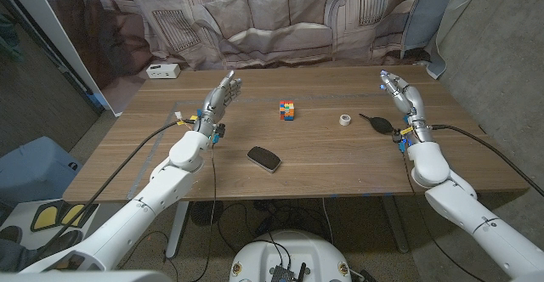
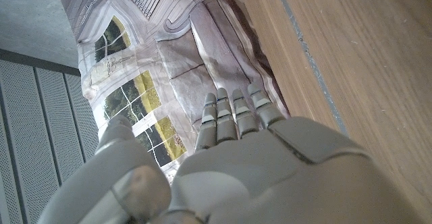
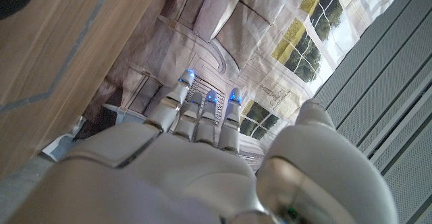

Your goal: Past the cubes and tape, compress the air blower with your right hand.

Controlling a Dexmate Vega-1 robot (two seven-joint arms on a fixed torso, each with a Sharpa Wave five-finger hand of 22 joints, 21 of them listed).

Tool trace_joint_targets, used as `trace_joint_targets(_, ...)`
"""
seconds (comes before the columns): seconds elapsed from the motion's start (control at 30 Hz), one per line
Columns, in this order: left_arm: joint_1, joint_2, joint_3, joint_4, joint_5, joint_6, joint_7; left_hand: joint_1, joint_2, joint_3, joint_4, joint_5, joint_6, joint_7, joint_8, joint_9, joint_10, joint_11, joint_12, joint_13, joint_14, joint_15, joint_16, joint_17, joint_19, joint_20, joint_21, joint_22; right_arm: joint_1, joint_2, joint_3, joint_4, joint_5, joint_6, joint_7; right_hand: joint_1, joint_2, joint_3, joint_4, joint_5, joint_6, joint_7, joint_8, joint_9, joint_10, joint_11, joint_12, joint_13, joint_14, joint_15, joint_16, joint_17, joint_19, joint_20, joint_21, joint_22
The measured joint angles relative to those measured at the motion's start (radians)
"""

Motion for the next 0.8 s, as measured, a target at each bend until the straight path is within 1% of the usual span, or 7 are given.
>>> trace_joint_targets(0.07, 0.000, 0.000, 0.000, 0.003, 0.001, -0.001, 0.000, 0.000, 0.000, 0.004, -0.004, 0.000, 0.000, 0.000, 0.000, 0.000, -0.001, -0.001, 0.000, 0.000, -0.002, -0.002, 0.000, 0.000, -0.003, -0.003, 0.000, 0.000, 0.004, 0.010, -0.001, 0.012, 0.055, 0.021, 0.046, -0.009, -0.001, -0.004, 0.004, 0.000, 0.000, 0.000, 0.000, -0.002, -0.014, 0.004, -0.004, 0.000, -0.015, 0.001, -0.002, 0.000, -0.014, -0.001, -0.003, 0.000)
trace_joint_targets(0.2, -0.002, -0.001, 0.000, 0.010, 0.001, -0.007, -0.003, 0.000, 0.000, 0.004, -0.004, 0.000, -0.005, -0.006, 0.000, 0.000, -0.010, -0.002, -0.004, 0.000, -0.012, -0.002, 0.000, 0.000, -0.013, -0.004, 0.000, 0.000, 0.007, 0.020, -0.001, 0.019, 0.119, 0.036, 0.098, -0.027, -0.008, -0.008, 0.008, 0.000, -0.019, -0.010, -0.014, -0.002, -0.026, 0.009, -0.004, 0.000, -0.026, -0.002, -0.002, -0.001, -0.026, -0.002, -0.003, 0.000)
trace_joint_targets(0.3, -0.003, -0.001, 0.000, 0.013, 0.001, -0.010, -0.008, 0.000, 0.000, 0.004, -0.004, 0.000, -0.009, -0.002, 0.000, 0.000, -0.012, -0.001, -0.004, 0.000, -0.015, 0.001, 0.000, 0.000, -0.014, -0.004, 0.000, 0.000, 0.008, 0.026, -0.001, 0.022, 0.146, 0.041, 0.121, -0.030, -0.007, -0.012, 0.012, 0.000, -0.072, 0.003, -0.030, -0.007, -0.039, 0.021, -0.004, 0.000, -0.036, -0.011, -0.002, -0.008, -0.033, -0.009, -0.003, 0.000)
trace_joint_targets(0.4, -0.007, -0.004, 0.000, 0.023, -0.003, -0.015, -0.016, 0.000, 0.000, 0.004, -0.004, 0.000, -0.009, -0.002, 0.000, 0.000, -0.012, -0.001, -0.004, 0.000, -0.015, 0.001, 0.000, 0.000, -0.017, -0.007, 0.000, 0.000, 0.010, 0.031, -0.001, 0.025, 0.208, 0.046, 0.178, -0.033, -0.011, -0.015, 0.008, 0.000, -0.122, 0.016, -0.039, -0.007, -0.049, 0.032, -0.004, -0.005, -0.035, -0.011, -0.002, -0.010, -0.027, -0.015, -0.003, 0.000)
trace_joint_targets(0.5, -0.011, -0.005, 0.000, 0.029, -0.007, -0.019, -0.026, 0.000, 0.000, 0.004, -0.004, 0.000, -0.013, -0.005, -0.004, 0.000, -0.016, 0.003, -0.004, 0.000, -0.019, -0.002, 0.000, 0.000, -0.019, -0.009, 0.000, 0.000, 0.012, 0.032, -0.002, 0.026, 0.252, 0.045, 0.219, -0.038, -0.006, -0.015, 0.008, 0.000, -0.156, 0.023, -0.040, -0.007, -0.057, 0.039, -0.008, -0.005, -0.039, -0.015, -0.002, -0.014, -0.027, -0.015, -0.003, 0.000)
trace_joint_targets(0.7, -0.023, -0.005, 0.002, 0.046, -0.018, -0.029, -0.051, 0.000, 0.000, 0.004, -0.004, 0.000, -0.019, -0.002, -0.004, 0.000, -0.024, 0.001, -0.004, 0.000, -0.026, 0.001, 0.000, 0.000, -0.027, -0.017, 0.000, 0.000, 0.014, 0.024, -0.006, 0.017, 0.314, 0.012, 0.278, -0.041, -0.010, -0.015, 0.008, 0.008, -0.203, 0.023, -0.040, -0.007, -0.087, 0.030, -0.012, -0.005, -0.039, -0.014, -0.002, -0.019, -0.027, -0.015, -0.003, 0.000)
trace_joint_targets(0.8, -0.028, -0.004, 0.002, 0.053, -0.024, -0.033, -0.064, 0.000, 0.000, 0.004, -0.004, 0.000, -0.019, -0.002, -0.004, 0.000, -0.024, 0.001, -0.004, 0.000, -0.027, -0.001, 0.000, 0.000, -0.028, -0.018, 0.000, 0.000, 0.015, 0.018, -0.010, 0.009, 0.334, -0.008, 0.298, -0.041, -0.010, -0.019, 0.005, 0.008, -0.221, 0.034, -0.040, -0.007, -0.102, 0.041, -0.016, -0.009, -0.048, -0.005, -0.002, -0.019, -0.031, -0.018, 0.002, 0.000)
